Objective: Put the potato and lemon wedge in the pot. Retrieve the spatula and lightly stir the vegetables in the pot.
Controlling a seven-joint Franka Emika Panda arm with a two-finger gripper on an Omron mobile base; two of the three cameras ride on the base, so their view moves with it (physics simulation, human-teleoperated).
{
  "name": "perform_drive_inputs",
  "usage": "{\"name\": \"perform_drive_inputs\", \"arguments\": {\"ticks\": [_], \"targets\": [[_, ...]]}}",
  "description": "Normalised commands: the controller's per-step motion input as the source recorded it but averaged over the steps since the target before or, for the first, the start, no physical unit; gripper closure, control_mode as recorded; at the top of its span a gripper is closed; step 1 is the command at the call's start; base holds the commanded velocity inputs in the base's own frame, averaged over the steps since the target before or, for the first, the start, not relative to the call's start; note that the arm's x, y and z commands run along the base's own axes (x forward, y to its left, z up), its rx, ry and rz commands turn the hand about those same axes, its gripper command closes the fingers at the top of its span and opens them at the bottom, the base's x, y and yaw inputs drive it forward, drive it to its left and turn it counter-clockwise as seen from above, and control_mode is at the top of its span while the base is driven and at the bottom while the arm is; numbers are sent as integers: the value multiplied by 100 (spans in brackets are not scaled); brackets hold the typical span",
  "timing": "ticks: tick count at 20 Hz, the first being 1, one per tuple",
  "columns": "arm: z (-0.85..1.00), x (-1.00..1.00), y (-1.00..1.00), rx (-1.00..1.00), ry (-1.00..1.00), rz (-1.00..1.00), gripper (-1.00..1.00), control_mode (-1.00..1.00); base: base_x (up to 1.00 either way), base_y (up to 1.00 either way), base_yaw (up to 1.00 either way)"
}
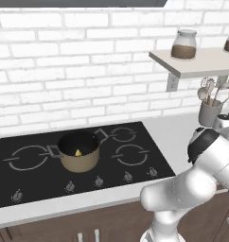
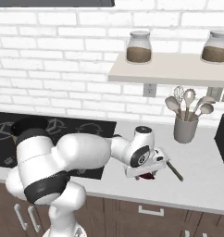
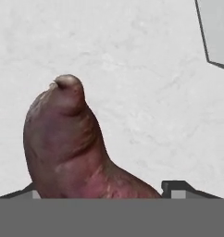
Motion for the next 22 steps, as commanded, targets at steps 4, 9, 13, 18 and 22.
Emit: {"name": "perform_drive_inputs", "arguments": {"ticks": [4,9,13,18,22], "targets": [[100,-34,69,1,-23,0,100,-100,0,0,0],[98,-12,99,0,-11,0,100,-100,0,0,0],[65,0,100,0,-3,0,100,-100,0,0,0],[46,0,100,0,0,0,100,-100,0,0,0],[39,0,100,0,0,0,100,-100,0,0,0]]}}
